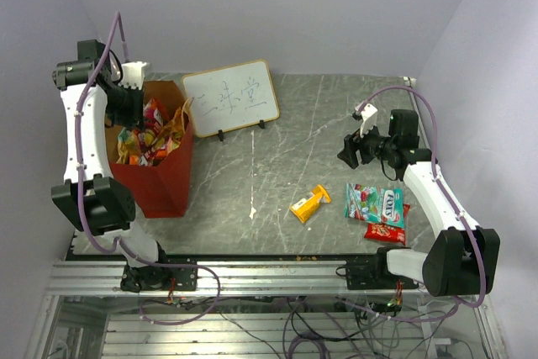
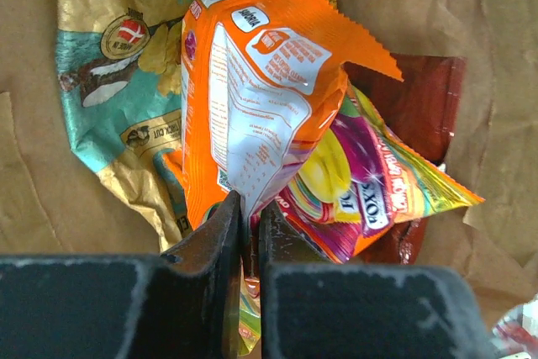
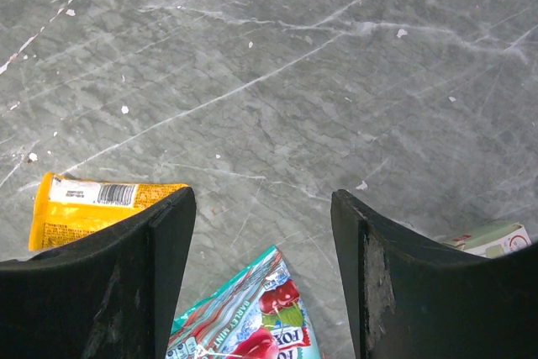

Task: Place the snacks into the paper bag
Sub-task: Place the snack in the paper bag.

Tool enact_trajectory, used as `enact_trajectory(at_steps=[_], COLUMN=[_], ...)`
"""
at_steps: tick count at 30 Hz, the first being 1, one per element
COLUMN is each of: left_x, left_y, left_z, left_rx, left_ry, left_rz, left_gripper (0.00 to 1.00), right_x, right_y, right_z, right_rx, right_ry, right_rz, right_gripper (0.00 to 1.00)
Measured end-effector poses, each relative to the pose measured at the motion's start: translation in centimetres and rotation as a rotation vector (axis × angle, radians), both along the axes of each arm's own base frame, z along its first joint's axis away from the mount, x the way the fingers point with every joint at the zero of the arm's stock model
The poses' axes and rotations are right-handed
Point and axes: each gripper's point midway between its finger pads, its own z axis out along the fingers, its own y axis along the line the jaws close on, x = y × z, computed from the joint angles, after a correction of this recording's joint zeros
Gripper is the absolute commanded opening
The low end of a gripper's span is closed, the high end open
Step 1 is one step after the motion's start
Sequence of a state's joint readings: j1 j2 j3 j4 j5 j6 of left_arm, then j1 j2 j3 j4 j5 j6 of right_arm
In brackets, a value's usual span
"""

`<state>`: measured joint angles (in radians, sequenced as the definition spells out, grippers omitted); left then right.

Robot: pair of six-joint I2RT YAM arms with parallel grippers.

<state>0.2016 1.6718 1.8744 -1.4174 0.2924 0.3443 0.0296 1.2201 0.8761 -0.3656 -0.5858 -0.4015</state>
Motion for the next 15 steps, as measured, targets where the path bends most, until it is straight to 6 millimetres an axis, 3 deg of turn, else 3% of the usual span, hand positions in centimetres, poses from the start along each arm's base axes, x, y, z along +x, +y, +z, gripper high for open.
enact_trajectory(at_steps=[15], left_x=[-0.8], left_y=[0.6], left_z=[-3.4], left_rx=[0.051], left_ry=[0.012], left_rz=[-0.001], left_gripper=[0.3], right_x=[0.1], right_y=[-0.1], right_z=[-0.2], right_rx=[-0.007], right_ry=[0.005], right_rz=[-0.007], right_gripper=[0.66])
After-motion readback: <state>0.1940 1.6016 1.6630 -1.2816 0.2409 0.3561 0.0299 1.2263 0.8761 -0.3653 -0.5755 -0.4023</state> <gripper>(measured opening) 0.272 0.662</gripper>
